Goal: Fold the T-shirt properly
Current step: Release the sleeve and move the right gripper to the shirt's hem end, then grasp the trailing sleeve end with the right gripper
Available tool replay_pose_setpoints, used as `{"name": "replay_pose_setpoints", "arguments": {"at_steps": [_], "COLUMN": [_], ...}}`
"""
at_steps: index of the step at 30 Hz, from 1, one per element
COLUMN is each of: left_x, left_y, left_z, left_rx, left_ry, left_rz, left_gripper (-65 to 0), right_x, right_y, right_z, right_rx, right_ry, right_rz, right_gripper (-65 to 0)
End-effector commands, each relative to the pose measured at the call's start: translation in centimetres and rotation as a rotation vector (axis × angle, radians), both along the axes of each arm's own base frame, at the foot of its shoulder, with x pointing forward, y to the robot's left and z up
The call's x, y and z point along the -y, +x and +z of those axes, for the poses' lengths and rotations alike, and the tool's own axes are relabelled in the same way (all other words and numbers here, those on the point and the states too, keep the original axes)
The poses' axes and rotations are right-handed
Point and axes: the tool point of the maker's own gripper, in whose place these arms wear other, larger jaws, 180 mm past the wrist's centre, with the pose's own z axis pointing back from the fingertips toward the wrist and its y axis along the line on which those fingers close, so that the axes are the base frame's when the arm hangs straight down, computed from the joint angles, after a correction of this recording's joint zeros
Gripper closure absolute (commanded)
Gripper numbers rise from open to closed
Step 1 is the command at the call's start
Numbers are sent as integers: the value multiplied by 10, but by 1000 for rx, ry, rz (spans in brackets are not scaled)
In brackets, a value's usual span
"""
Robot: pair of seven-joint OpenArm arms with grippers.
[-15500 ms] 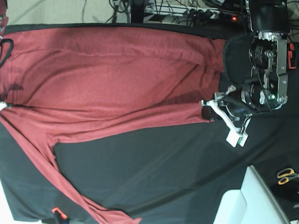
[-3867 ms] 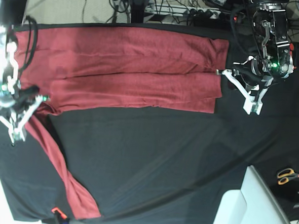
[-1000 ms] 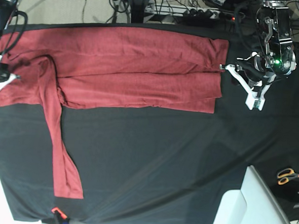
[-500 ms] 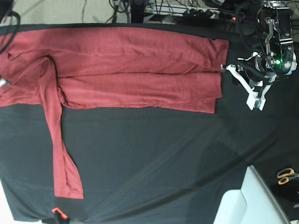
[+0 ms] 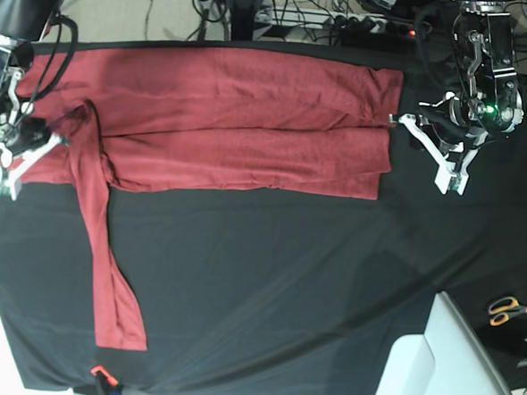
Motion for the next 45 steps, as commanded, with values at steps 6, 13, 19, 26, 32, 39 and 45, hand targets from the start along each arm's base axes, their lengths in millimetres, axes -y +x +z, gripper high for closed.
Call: {"name": "replay_pose_setpoints", "arguments": {"at_steps": [6,13,19,26,32,39,45], "left_x": [-4,-4,-4,-4,-3,-2,-3], "left_y": [10,9,9,9,11,8,-3], "left_z": [9,9,9,9,9,8,3], "left_rx": [40,38,38,37,42,36,11], "left_ry": [11,11,11,11,4,2,9], "left_rz": [-5,-4,-4,-4,-3,-2,-7], "left_gripper": [0,0,0,0,0,0,0], "right_x": [42,62,58,67,35,-41,-57], "right_y": [-3,-10,-18,-5,34,120,169], "right_z": [7,12,8,51,93,87,76], "right_rx": [28,26,11,170,272,241,212], "right_ry": [-44,-69,-65,-106,-158,-85,32], "right_rz": [-77,-106,-104,-175,-20,344,370], "right_gripper": [-3,-3,-3,-3,-36,-279,-425]}}
